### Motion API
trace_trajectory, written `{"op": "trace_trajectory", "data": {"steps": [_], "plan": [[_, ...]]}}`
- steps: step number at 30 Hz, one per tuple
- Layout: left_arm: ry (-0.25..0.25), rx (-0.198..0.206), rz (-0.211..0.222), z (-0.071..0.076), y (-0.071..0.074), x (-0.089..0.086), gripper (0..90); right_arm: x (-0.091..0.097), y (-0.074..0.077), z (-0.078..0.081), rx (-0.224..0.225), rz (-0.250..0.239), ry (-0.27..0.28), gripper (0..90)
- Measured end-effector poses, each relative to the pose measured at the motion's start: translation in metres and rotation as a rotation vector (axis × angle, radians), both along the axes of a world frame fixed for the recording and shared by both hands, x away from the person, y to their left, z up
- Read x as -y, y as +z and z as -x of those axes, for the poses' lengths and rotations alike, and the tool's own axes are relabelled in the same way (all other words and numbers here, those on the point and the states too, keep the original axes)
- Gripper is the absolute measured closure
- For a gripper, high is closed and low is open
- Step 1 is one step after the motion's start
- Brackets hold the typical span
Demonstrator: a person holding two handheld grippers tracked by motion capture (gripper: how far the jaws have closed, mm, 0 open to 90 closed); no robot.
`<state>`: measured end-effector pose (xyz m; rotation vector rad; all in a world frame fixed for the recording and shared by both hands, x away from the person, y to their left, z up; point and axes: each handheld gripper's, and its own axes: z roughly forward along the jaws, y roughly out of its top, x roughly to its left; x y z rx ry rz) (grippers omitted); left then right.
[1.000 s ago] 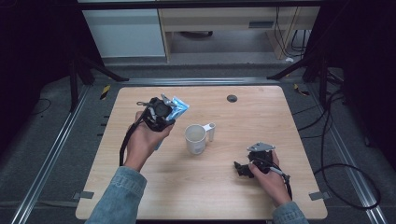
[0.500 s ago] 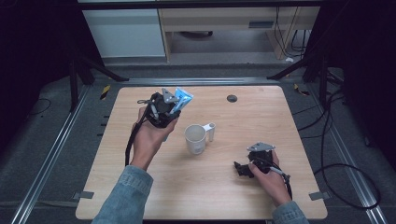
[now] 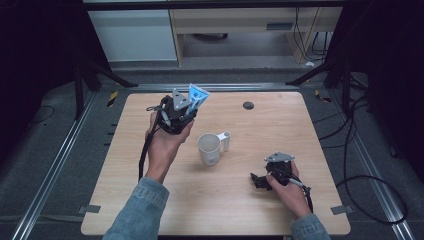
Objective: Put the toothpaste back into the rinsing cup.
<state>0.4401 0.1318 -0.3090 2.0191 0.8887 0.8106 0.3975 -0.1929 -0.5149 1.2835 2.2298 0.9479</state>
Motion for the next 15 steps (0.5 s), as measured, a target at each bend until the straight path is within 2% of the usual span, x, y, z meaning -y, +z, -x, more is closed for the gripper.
{"op": "trace_trajectory", "data": {"steps": [3, 10, 15], "plan": [[-0.003, 0.033, 0.013, 0.002, 0.002, 0.003, 72.6, 0.0, 0.0, 0.002, 0.0, -0.002, -0.006, 0.4], [-0.016, 0.065, 0.047, 0.001, 0.004, 0.005, 72.6, 0.0, 0.0, 0.002, 0.002, 0.0, 0.0, 0.4], [-0.024, 0.114, 0.084, -0.002, 0.012, 0.001, 72.6, 0.0, 0.0, 0.002, 0.003, 0.002, 0.001, 0.4]]}}
